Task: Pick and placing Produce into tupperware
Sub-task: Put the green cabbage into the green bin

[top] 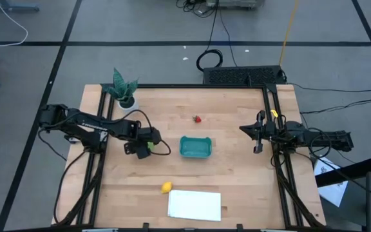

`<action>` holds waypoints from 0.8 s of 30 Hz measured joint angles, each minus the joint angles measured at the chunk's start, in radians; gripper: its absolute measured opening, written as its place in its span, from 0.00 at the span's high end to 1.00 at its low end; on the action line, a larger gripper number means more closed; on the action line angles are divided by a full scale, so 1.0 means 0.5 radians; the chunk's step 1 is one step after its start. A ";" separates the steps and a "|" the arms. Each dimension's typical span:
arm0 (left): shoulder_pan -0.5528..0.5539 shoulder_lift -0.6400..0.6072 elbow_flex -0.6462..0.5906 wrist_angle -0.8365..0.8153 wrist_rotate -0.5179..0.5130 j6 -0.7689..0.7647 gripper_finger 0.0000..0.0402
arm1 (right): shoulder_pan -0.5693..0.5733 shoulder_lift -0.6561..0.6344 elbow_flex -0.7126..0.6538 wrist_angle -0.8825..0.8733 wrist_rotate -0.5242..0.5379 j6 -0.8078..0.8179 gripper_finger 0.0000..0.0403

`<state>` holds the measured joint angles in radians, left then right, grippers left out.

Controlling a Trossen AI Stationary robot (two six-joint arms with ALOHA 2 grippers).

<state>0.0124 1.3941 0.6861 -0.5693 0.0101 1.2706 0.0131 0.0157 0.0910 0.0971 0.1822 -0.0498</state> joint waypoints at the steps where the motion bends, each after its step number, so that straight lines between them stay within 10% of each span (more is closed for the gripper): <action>1: 0.000 0.000 0.000 0.003 0.002 -0.023 0.07 | 0.000 0.000 0.000 0.000 0.000 0.000 1.00; 17: -0.066 0.117 0.022 0.216 0.217 -1.177 0.07 | 0.000 0.021 -0.001 0.000 0.000 0.000 1.00; 24: -0.026 0.117 0.023 0.156 0.279 -1.149 0.07 | 0.000 0.043 -0.001 0.004 0.000 0.000 1.00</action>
<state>-0.0005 1.4528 0.6975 -0.4916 0.1496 0.6961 0.0132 0.0373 0.0906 0.0991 0.1822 -0.0497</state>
